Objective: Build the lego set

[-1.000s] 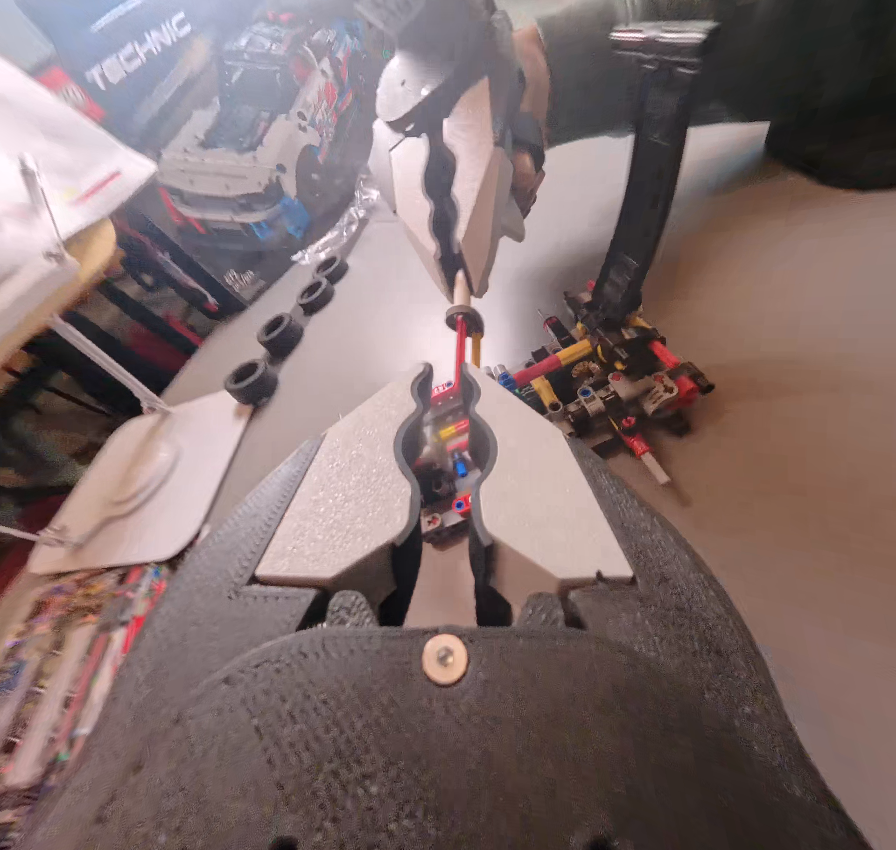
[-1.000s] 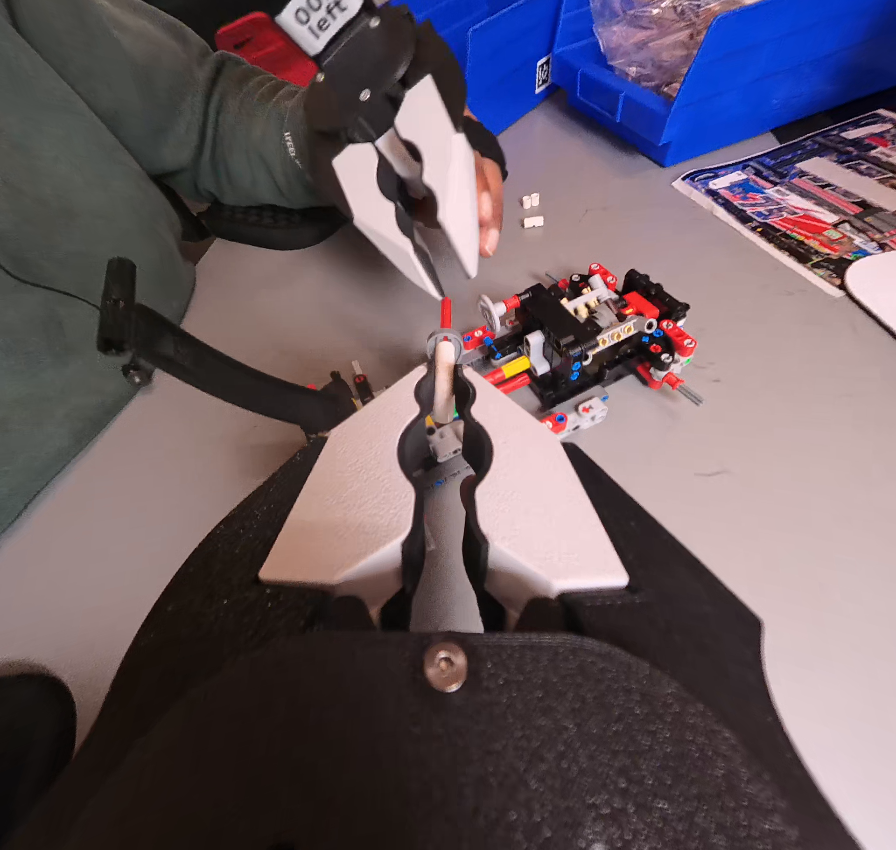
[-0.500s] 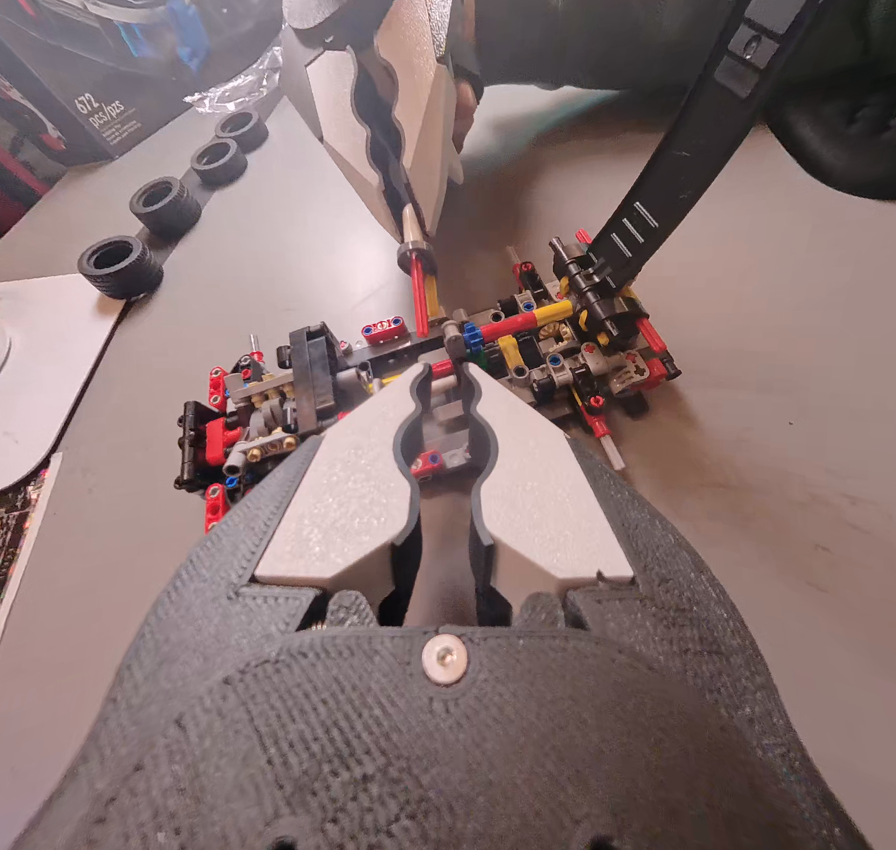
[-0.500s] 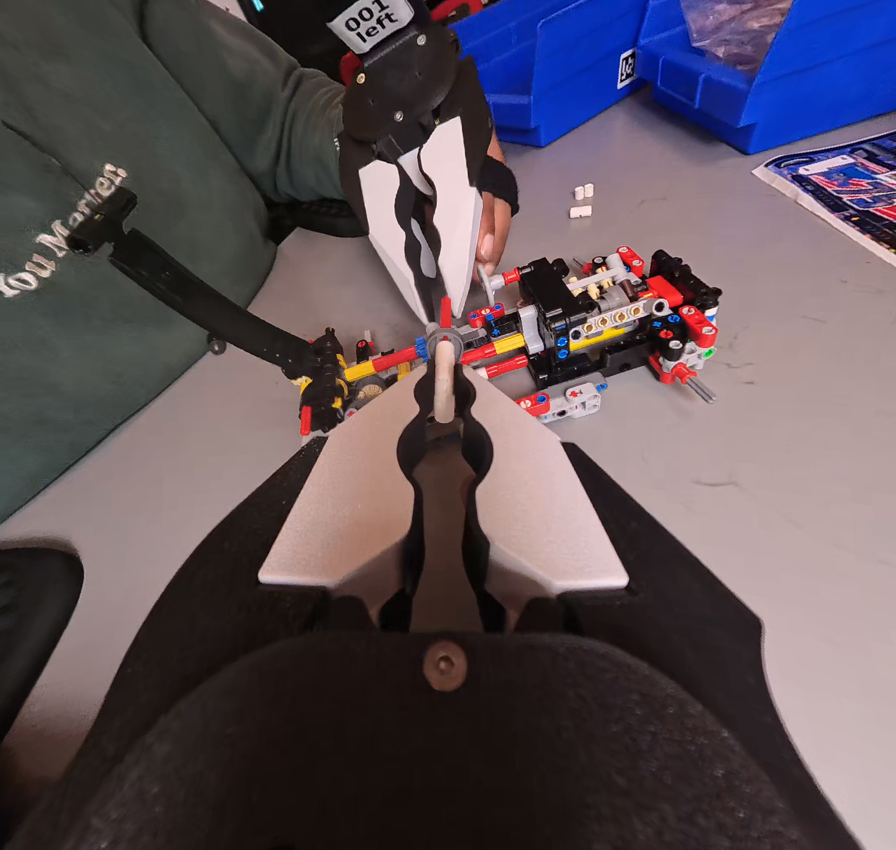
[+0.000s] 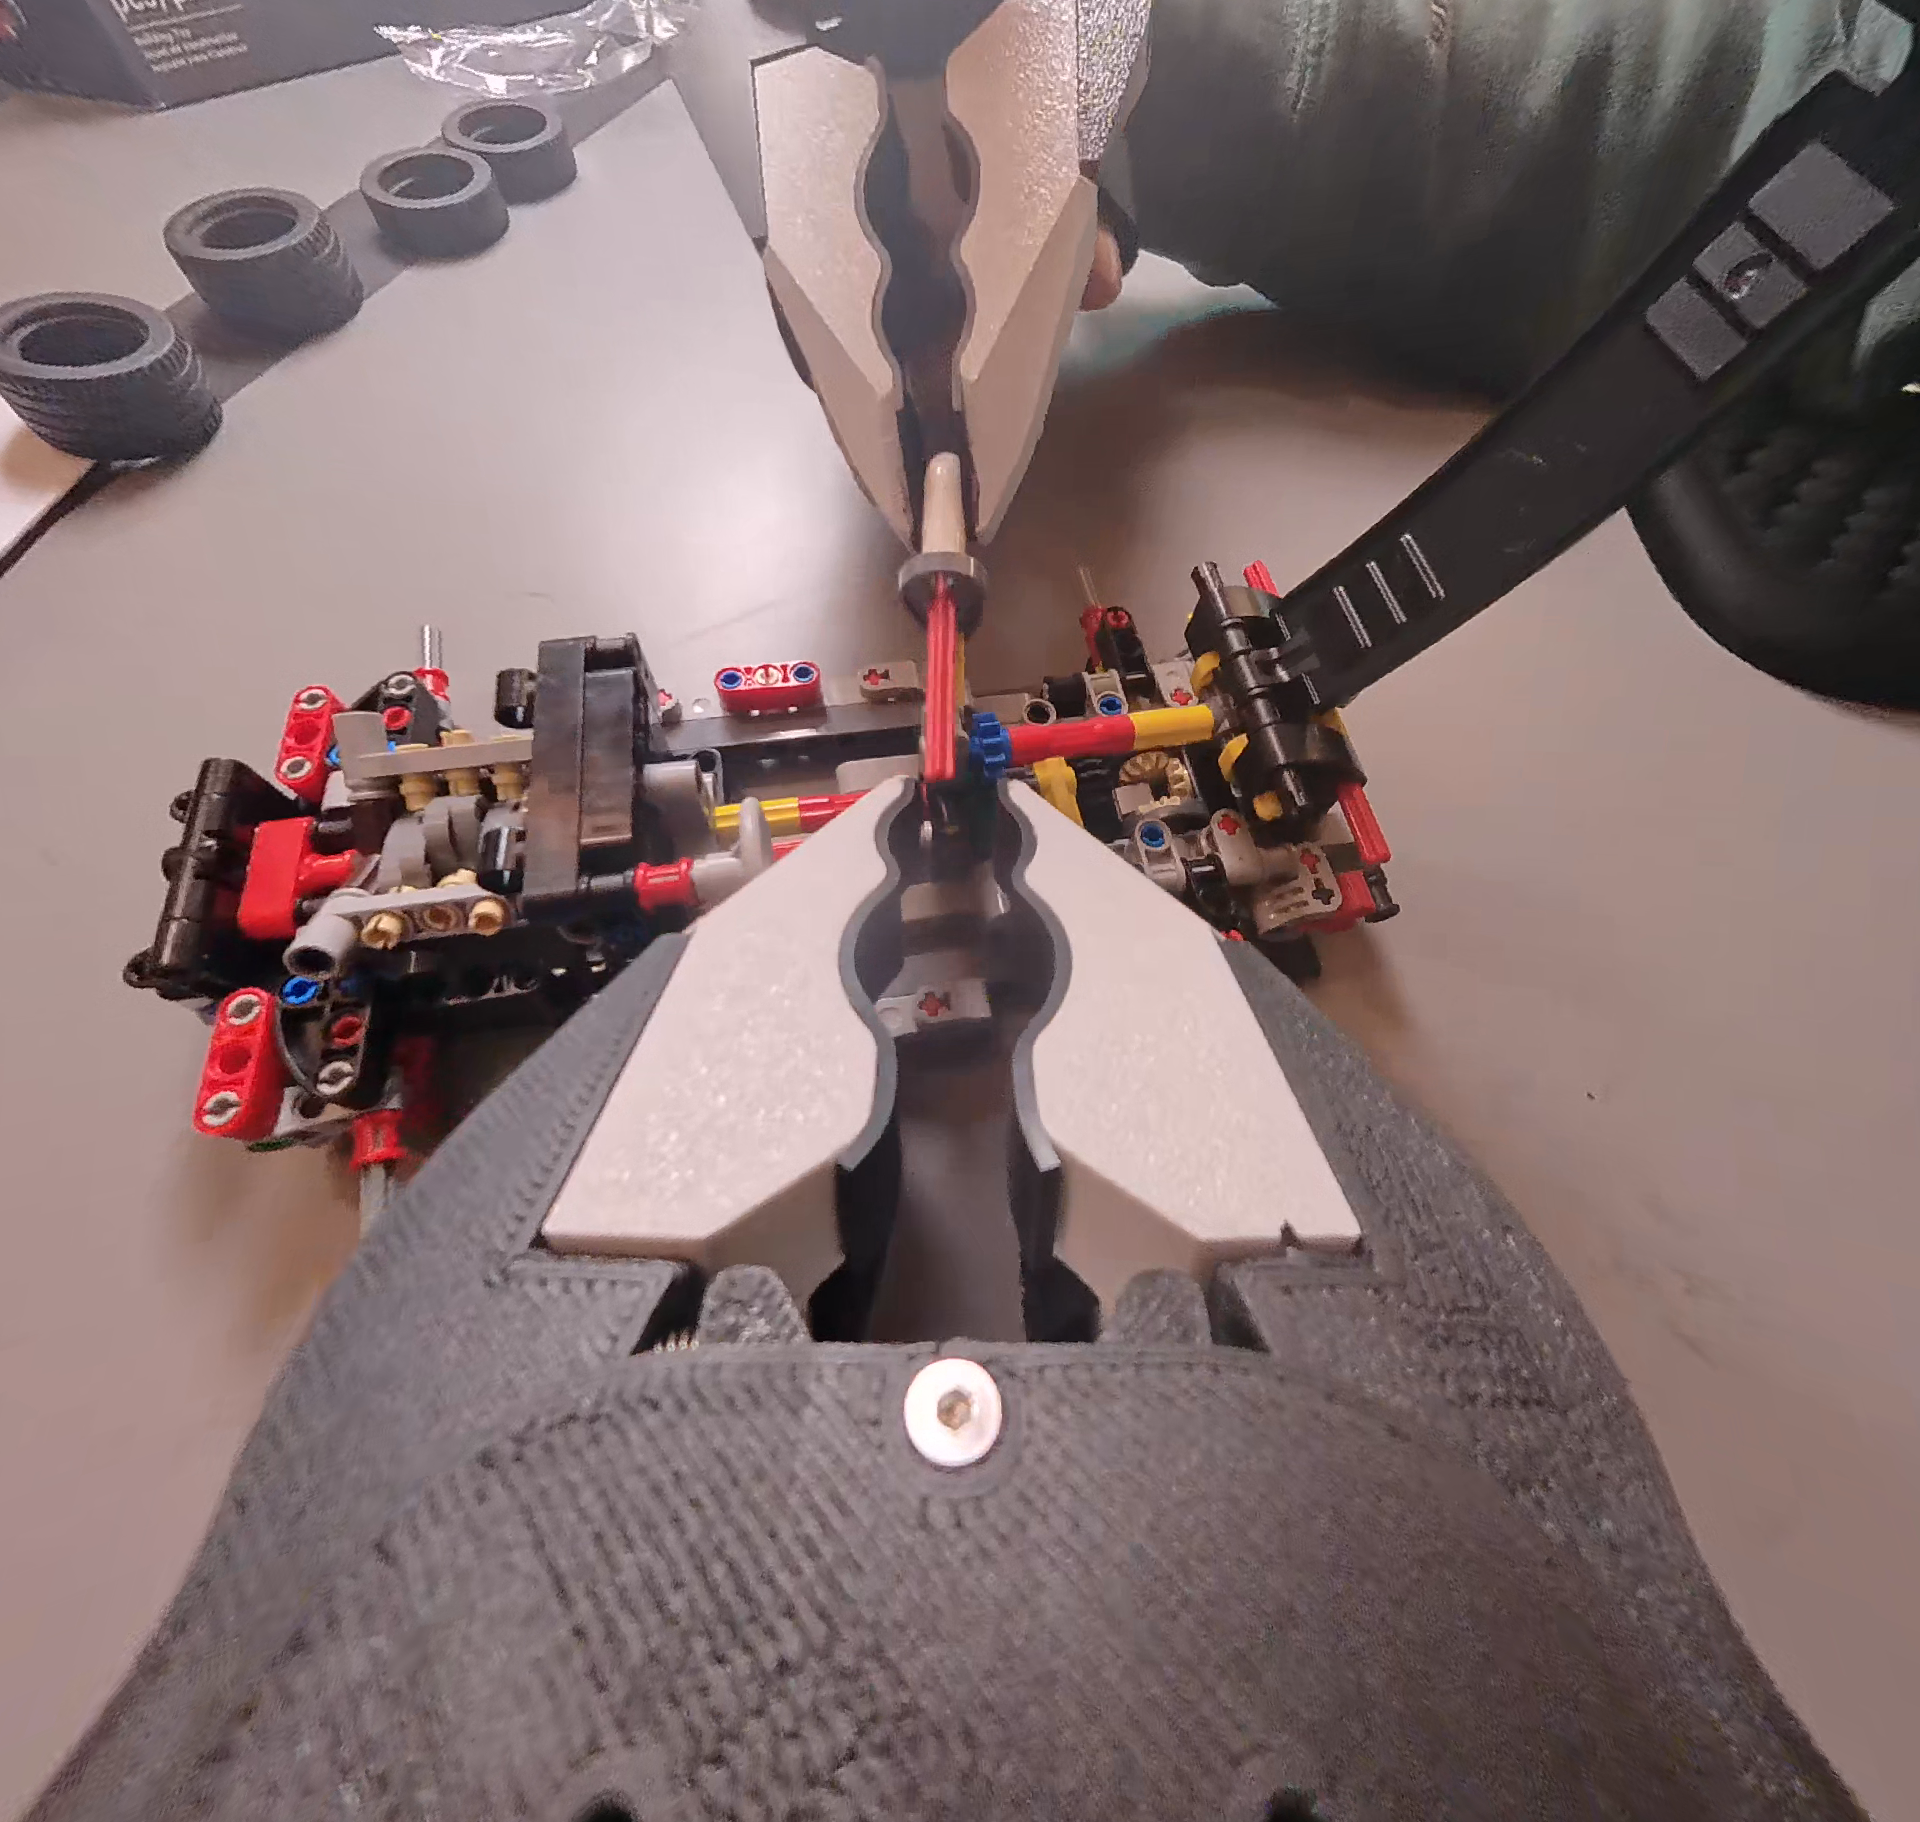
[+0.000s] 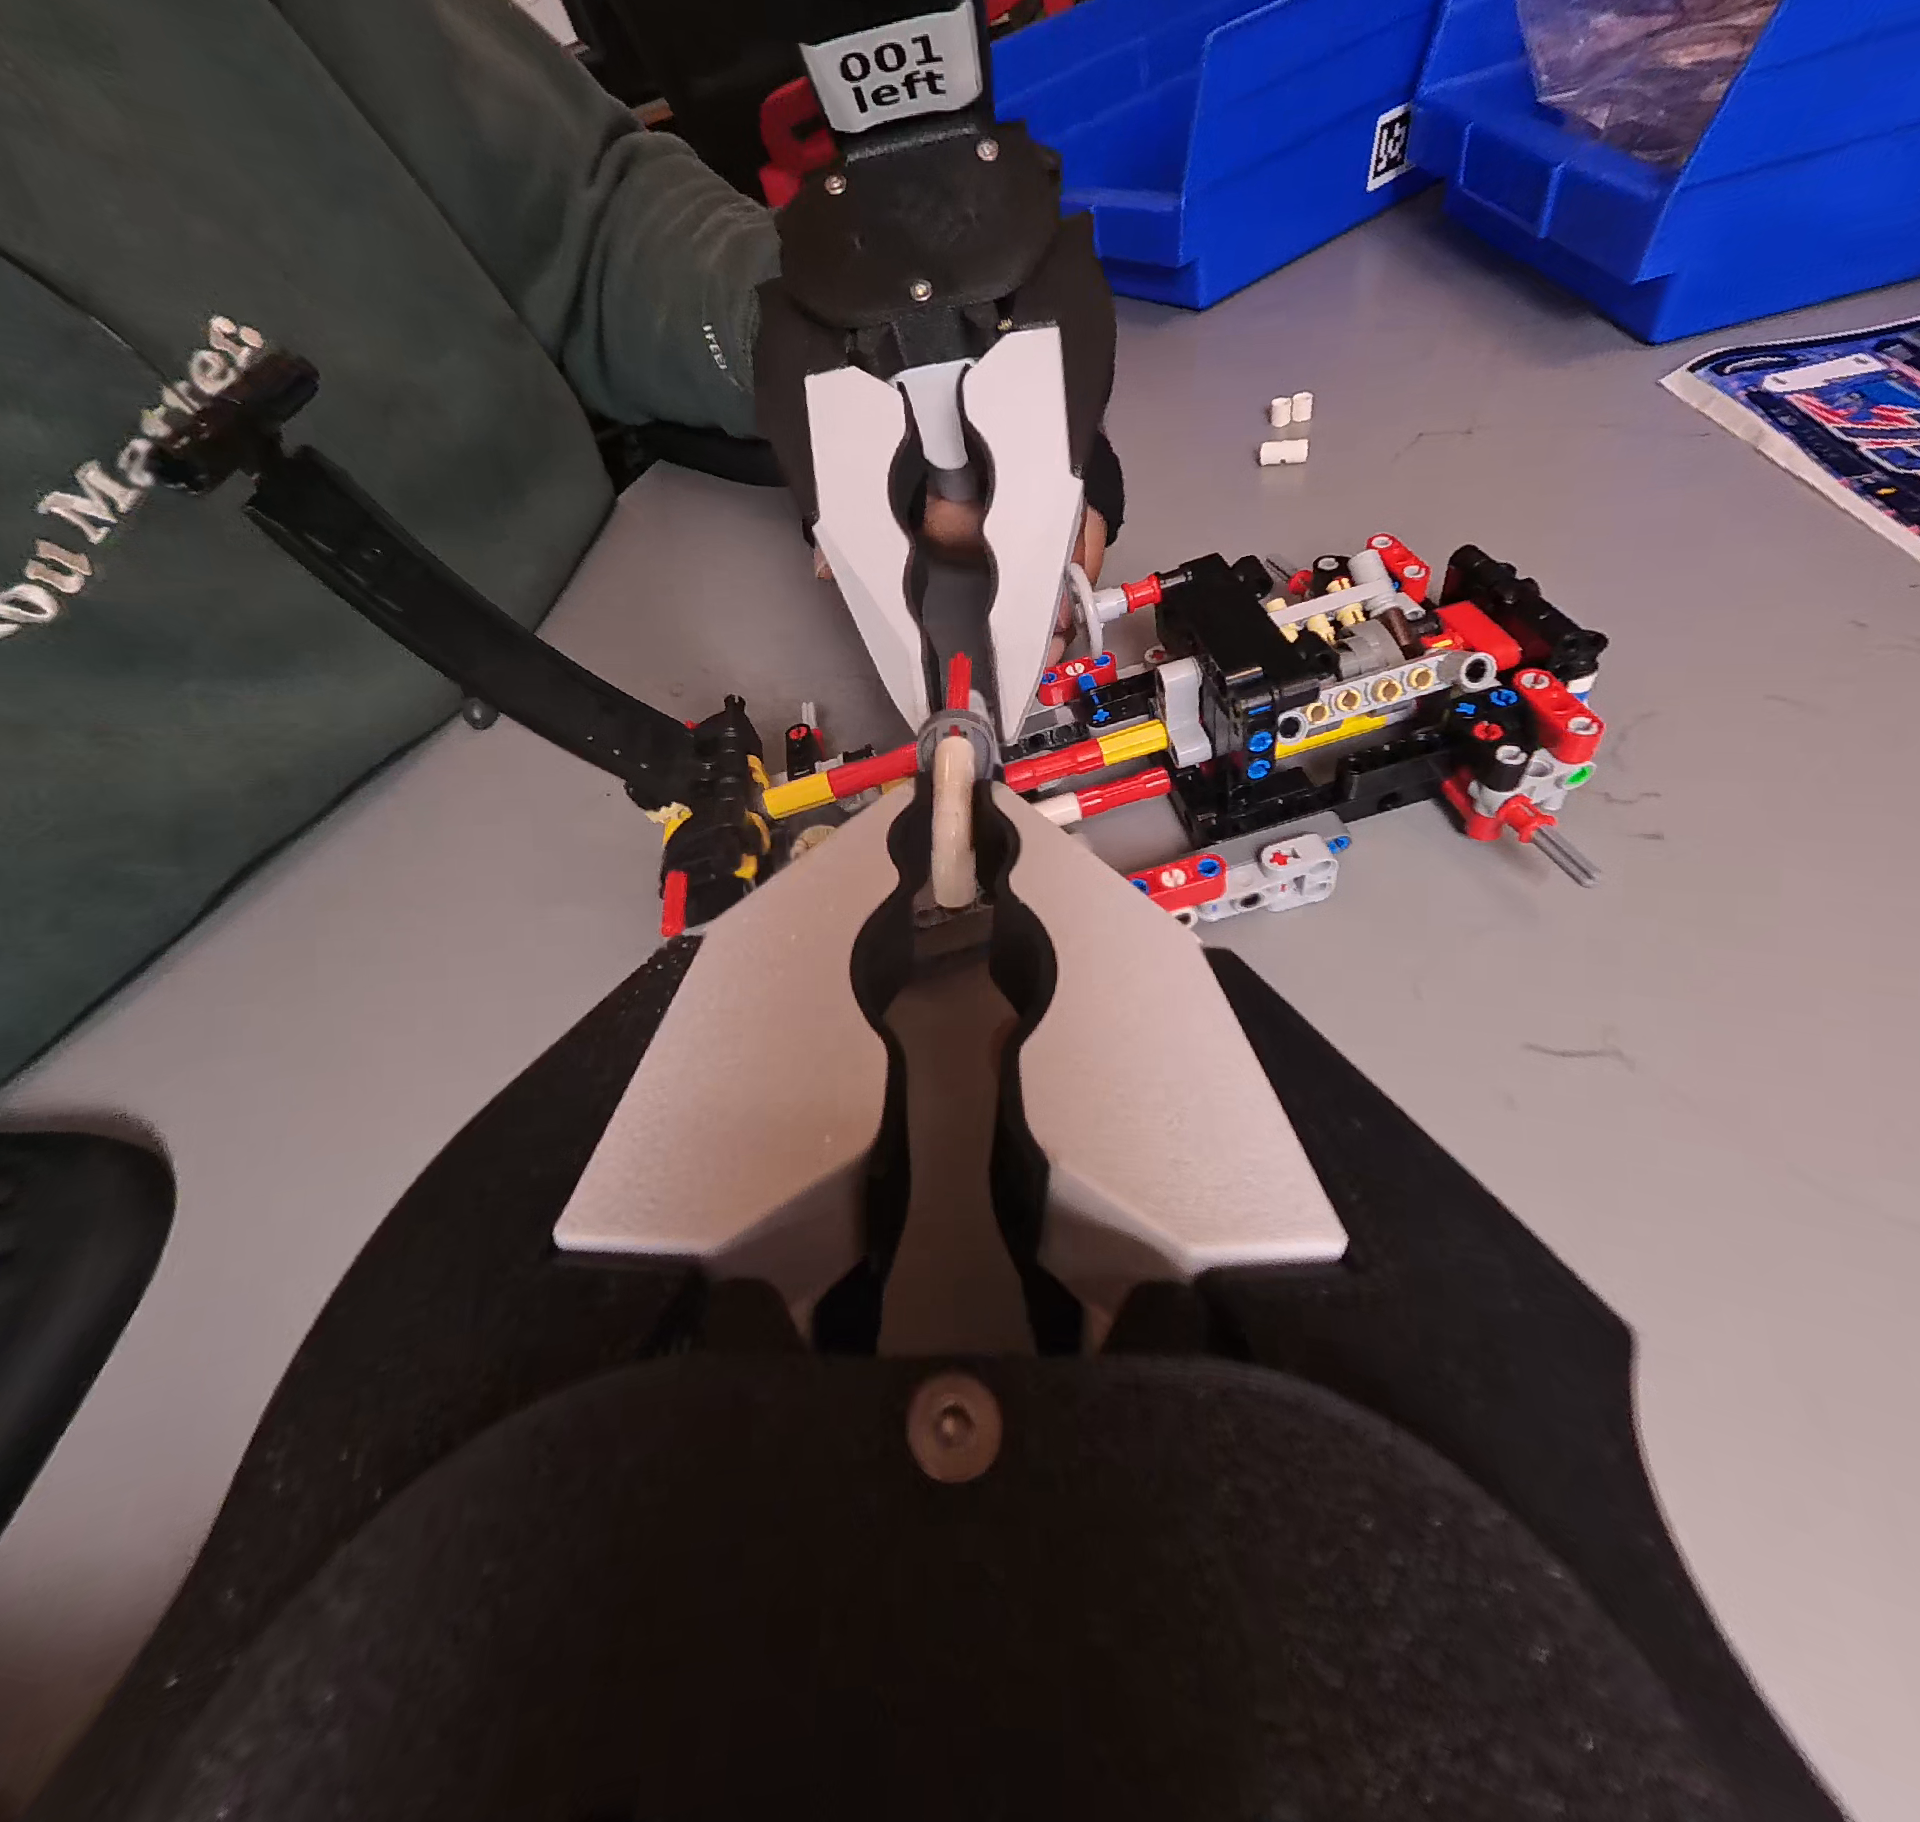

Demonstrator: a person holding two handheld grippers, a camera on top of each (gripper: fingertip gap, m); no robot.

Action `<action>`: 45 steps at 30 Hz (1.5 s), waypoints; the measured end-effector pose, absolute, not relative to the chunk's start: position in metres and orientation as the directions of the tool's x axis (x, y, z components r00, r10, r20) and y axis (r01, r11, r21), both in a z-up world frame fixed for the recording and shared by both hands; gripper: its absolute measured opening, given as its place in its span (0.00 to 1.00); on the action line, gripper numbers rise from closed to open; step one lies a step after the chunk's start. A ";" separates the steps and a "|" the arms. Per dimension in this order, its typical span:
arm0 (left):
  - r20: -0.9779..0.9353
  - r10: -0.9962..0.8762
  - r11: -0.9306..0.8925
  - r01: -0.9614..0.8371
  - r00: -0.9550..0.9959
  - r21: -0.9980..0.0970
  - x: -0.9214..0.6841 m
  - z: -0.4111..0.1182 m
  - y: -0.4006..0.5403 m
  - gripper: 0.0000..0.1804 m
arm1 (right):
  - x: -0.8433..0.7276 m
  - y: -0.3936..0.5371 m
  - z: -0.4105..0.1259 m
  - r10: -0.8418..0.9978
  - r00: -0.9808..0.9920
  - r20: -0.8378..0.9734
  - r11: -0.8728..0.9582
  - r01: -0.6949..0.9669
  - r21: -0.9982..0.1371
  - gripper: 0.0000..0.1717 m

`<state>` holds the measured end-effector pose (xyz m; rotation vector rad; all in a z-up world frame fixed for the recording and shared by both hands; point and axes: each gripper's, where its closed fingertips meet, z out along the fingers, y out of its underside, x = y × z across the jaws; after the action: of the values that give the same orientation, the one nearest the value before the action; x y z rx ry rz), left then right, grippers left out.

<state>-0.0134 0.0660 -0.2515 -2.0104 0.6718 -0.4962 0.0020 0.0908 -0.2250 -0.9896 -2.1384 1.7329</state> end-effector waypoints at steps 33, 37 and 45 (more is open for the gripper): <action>0.243 -0.868 -0.368 -0.232 0.434 -0.900 -0.006 -0.238 0.002 0.03 | 0.013 0.042 -0.205 0.707 -0.677 -0.202 -0.030 0.257 -0.966 0.03; 0.239 -0.868 -0.362 -0.225 0.435 -0.905 -0.010 -0.238 0.003 0.03 | 0.007 0.028 -0.215 0.713 -0.661 -0.234 -0.020 0.314 -0.949 0.03; 0.224 -0.838 -0.364 -0.205 0.498 -0.909 -0.012 -0.238 0.012 0.03 | 0.003 0.034 -0.214 0.796 -0.566 -0.214 -0.046 0.297 -0.954 0.03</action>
<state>-0.0123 0.0122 -0.2379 -1.8464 0.8695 -0.8895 0.0028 0.0336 -0.2139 -1.1542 -1.8285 1.6451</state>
